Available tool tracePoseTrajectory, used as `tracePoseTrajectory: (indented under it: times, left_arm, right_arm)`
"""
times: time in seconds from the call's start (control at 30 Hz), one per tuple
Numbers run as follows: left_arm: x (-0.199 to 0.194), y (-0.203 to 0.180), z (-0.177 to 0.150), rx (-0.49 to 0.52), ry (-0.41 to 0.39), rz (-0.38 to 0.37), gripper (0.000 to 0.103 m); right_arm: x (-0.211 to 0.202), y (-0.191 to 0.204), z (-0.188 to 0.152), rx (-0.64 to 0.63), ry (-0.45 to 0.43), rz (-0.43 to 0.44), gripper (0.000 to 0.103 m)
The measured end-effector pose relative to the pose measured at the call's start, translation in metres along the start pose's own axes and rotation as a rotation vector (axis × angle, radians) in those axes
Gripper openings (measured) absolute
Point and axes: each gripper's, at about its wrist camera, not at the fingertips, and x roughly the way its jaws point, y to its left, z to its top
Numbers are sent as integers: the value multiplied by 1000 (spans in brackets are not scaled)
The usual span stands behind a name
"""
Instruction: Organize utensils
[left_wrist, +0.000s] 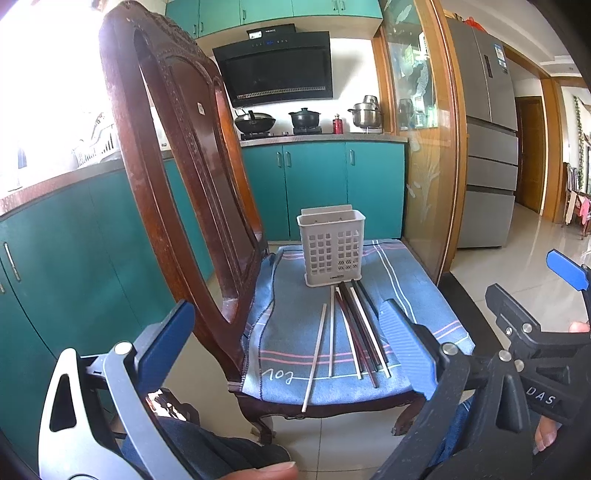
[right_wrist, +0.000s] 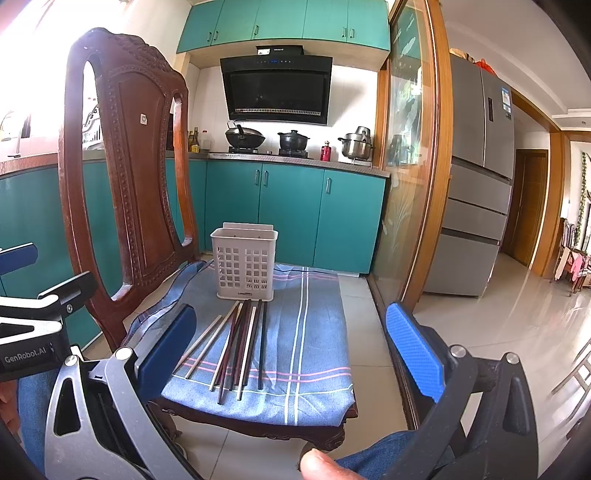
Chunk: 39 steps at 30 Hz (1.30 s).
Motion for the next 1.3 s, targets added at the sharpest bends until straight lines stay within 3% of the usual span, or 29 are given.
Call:
tracePoseTrajectory:
  times: [0.5, 0.73, 0.83, 0.9, 0.97, 1.0, 1.03, 1.1, 1.2, 1.3]
  left_arm:
    - [4, -8, 1, 18, 7, 13, 99]
    - [45, -20, -5, 41, 126, -68, 99]
    - [81, -30, -5, 65, 186, -119, 99]
    - [114, -36, -6, 72, 257, -171, 98]
    - [150, -40, -7, 85, 327, -190, 88]
    - [167, -43, -7, 97, 359, -192, 79]
    - [183, -45, -8, 110, 389, -201, 73]
    - [216, -51, -11, 134, 446, -224, 63]
    - [266, -54, -18, 158, 532, -232, 53]
    - [302, -49, -25, 148, 594, -218, 51]
  right_arm:
    - [8, -4, -3, 11, 17, 4, 101]
    - [56, -12, 0, -37, 104, -95, 101]
    - [101, -24, 0, -7, 185, -81, 101]
    - [149, -33, -5, 22, 299, -40, 100]
    - [192, -33, -12, 35, 429, 27, 90]
    - [219, -32, -15, 54, 507, 66, 78]
    - [234, -30, -17, 66, 542, 93, 68]
    - [279, -18, -20, 60, 625, 153, 60]
    - [338, 11, -24, -17, 721, 185, 53]
    - [377, 33, -29, -52, 782, 239, 51]
